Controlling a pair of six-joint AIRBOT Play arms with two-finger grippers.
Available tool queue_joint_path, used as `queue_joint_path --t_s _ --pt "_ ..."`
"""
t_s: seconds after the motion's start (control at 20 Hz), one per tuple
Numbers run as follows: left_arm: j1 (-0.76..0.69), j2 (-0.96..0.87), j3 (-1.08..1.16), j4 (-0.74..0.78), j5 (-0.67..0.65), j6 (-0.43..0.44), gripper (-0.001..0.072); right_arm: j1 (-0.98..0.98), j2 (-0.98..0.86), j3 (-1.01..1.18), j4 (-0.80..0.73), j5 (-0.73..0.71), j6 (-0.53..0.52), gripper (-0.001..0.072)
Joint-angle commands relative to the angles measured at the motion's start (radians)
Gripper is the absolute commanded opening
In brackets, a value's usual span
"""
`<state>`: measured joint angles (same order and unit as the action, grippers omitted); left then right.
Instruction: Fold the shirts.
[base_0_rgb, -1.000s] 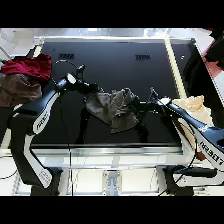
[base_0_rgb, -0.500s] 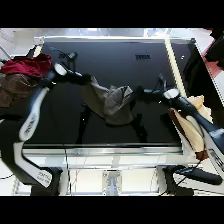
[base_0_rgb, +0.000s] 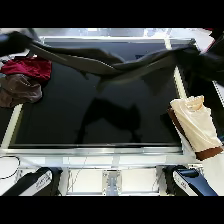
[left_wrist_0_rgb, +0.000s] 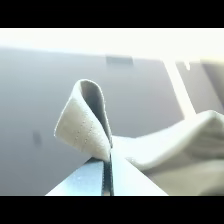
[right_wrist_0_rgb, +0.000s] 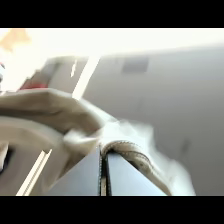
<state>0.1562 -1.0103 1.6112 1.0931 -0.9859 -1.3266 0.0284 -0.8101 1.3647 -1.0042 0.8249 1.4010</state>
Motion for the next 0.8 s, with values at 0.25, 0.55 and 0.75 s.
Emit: queue_joint_path --t_s 0.25,0.55,0.75 --pt "0.032 0.147 0.001 0.223 0.141 -0.114 0.0007 -0.009 -0.029 0.164 -0.090 0.117 -0.001 0.0012" --pt "-0.005 -0.335 -0.002 0.212 -0.258 -0.114 0.0009 -0.009 -0.453 0.130 -0.074 0.136 -0.001 0.0013" --pt "-0.045 -0.679 -0.002 0.208 -0.373 -0.114 0.0649 0.005 -0.756 0.131 0.080 -0.119 0.000 0.0208"
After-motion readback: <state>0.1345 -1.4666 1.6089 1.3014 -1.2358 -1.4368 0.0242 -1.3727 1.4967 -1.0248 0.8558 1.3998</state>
